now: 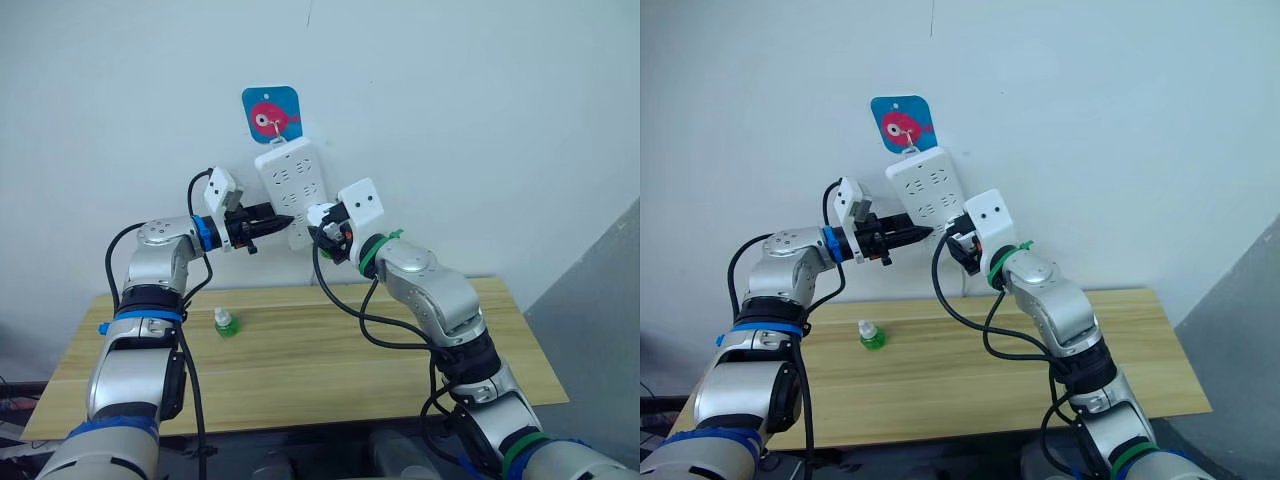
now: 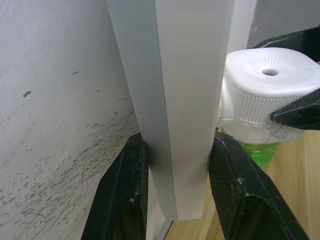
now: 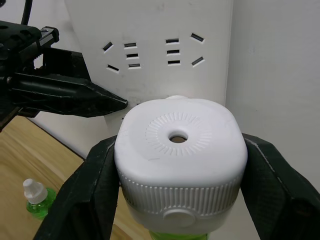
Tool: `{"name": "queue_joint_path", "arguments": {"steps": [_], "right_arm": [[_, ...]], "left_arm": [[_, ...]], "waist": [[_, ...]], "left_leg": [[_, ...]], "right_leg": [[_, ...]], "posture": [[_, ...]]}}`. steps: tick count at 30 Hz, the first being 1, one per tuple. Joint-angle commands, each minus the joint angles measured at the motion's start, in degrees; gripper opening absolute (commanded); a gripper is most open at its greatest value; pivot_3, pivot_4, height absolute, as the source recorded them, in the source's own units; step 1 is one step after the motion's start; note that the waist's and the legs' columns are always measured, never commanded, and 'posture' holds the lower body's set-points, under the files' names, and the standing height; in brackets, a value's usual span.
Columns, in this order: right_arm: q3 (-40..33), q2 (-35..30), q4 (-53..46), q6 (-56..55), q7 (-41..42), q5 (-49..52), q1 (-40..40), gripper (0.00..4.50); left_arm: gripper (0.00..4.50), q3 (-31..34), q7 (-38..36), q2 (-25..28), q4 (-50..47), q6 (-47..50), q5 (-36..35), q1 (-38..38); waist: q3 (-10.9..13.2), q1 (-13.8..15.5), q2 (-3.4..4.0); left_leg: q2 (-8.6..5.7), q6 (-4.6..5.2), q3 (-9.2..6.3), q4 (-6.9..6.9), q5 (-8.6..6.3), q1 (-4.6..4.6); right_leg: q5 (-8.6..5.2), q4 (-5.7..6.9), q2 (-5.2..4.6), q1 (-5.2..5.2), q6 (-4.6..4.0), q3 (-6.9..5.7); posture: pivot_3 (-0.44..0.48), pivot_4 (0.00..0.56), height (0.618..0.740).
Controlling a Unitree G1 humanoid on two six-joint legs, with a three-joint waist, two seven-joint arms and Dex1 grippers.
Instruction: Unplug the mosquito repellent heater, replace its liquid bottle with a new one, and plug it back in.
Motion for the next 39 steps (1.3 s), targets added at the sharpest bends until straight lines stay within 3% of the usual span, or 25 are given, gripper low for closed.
{"name": "queue_joint_path", "arguments": {"steps": [1,12,18,21,25,30,34,39], "right_arm": [[-1.65,-0.85,-8.96,3.70,1.36,2.41,0.98,2.94],[-7.72,-4.35,-20.36,12.80,1.61,6.29,4.13,2.94],[-12.71,-3.16,-20.27,12.84,0.31,7.58,4.83,2.94],[-16.67,-1.98,-20.90,11.71,-0.80,8.29,5.42,2.94],[-20.66,0.35,-21.37,11.48,-1.24,10.73,6.32,2.94],[-25.92,4.22,-21.94,12.97,-1.55,15.79,7.35,2.94],[-29.28,7.71,-22.86,14.59,-2.97,20.78,7.65,2.94],[-32.03,11.07,-23.96,16.57,-5.72,25.86,7.63,2.94]], "left_arm": [[1.30,-0.32,5.89,0.00,1.40,-3.99,3.15,-0.84],[1.30,0.76,5.82,1.47,2.00,-6.76,1.95,0.22],[3.25,1.76,6.85,4.56,-6.32,-8.93,1.80,8.20],[3.82,6.37,9.38,6.94,-20.94,-6.64,-1.41,19.13],[3.87,7.46,11.07,6.89,-40.52,-0.66,-6.00,31.91],[3.87,4.87,16.46,3.06,-56.34,5.55,-9.28,38.86],[3.87,1.25,20.07,-0.87,-62.84,7.97,-10.09,39.53],[3.87,-1.54,22.60,-4.28,-62.20,7.66,-8.98,36.96]], "waist": [[0.00,-0.05,0.00],[0.01,-0.38,0.06],[0.09,-2.12,0.27],[0.12,-3.47,0.31],[0.17,-4.38,0.39],[0.47,-3.07,0.86],[0.56,-2.77,1.06],[0.60,-3.29,1.11]], "left_leg": [[-0.01,0.00,0.00,0.00,0.00,-0.01],[0.00,0.36,0.06,0.05,0.36,0.11],[0.11,0.36,0.12,-0.14,0.35,0.03],[0.14,0.36,0.02,-0.16,0.35,-0.41],[0.19,0.36,0.04,-0.28,0.33,-0.43],[0.15,0.36,0.14,-0.15,0.34,-0.42],[0.13,0.37,0.25,-0.07,0.35,-0.34],[0.08,0.37,0.37,-0.12,0.34,-0.36]], "right_leg": [[0.00,-0.03,-0.03,0.00,0.00,0.00],[-0.02,0.03,0.11,0.08,0.24,0.05],[0.08,0.06,0.11,-0.12,0.06,0.15],[0.15,0.09,0.05,-0.55,-0.07,0.13],[0.15,0.11,-0.11,-0.73,-0.09,0.40],[0.11,0.19,0.10,-0.66,-0.04,0.34],[-0.01,0.18,0.19,-0.53,0.17,0.33],[0.01,0.15,0.23,-0.58,0.14,0.37]], "posture": [[-0.203,0.046,0.692],[-0.237,0.051,0.692],[-0.254,0.052,0.692],[-0.232,0.056,0.692],[-0.211,0.059,0.692],[-0.207,0.060,0.692],[-0.219,0.060,0.692],[-0.233,0.056,0.692]]}}
